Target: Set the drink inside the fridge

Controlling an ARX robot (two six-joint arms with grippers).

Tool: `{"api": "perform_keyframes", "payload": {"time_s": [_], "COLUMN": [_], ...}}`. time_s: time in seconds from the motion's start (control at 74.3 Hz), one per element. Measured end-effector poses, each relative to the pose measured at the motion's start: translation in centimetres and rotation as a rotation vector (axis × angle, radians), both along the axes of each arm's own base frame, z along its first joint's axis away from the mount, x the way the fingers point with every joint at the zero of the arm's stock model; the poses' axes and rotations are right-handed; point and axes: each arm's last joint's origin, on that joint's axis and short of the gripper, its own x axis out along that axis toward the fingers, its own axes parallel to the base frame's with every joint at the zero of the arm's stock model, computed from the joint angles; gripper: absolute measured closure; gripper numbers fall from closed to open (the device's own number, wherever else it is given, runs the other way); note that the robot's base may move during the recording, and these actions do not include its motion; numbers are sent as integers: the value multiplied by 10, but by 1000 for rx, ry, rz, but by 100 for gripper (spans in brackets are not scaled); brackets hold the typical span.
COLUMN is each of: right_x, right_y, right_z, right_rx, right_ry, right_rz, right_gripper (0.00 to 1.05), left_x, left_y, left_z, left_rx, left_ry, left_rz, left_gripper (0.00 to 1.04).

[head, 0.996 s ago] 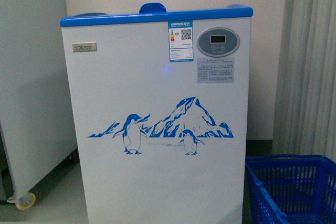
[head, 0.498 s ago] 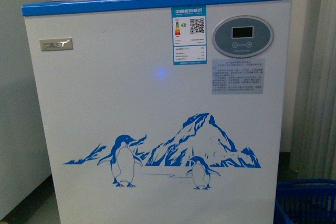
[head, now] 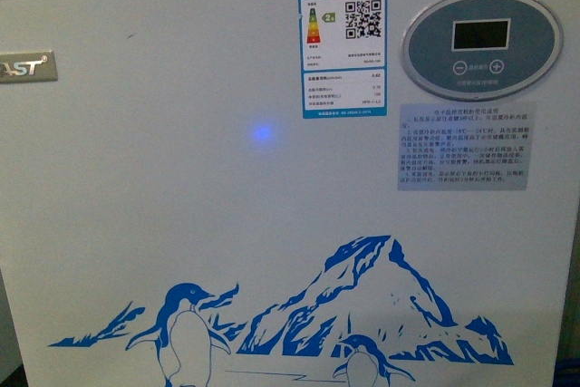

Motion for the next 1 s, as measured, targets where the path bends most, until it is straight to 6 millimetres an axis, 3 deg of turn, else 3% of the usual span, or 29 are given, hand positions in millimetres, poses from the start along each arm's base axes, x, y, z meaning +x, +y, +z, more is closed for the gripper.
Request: {"api": "perform_keyframes", "payload": {"time_s": [0.054,0.108,0.229,0.35,0.498,0.768,0.996], "right_x": [2,17,50,93,138,187,207], "right_y": [-2,-14,-37,-58,-75,-89,-103], "right_z": [0,-7,-29,-51,-106,-185,-240], "right_rx": [21,-31,-48,-60,-94,-212,-238], "right_ry": [184,417,557,630,787,930,1016], "right_rz": [-155,-403,-522,-570,-578,-568,-599], "right_gripper": [8,8,8,8,8,8,8], "left_x": [0,0,0,0,0,0,0], "left_y": [0,0,0,0,0,0,0], "left_z": [0,0,0,0,0,0,0], "left_rx": [0,0,0,0,0,0,0], "left_ry": [0,0,0,0,0,0,0], "left_rz": [1,0,0,0,0,0,0], "left_gripper": [8,8,8,8,8,8,8]}}
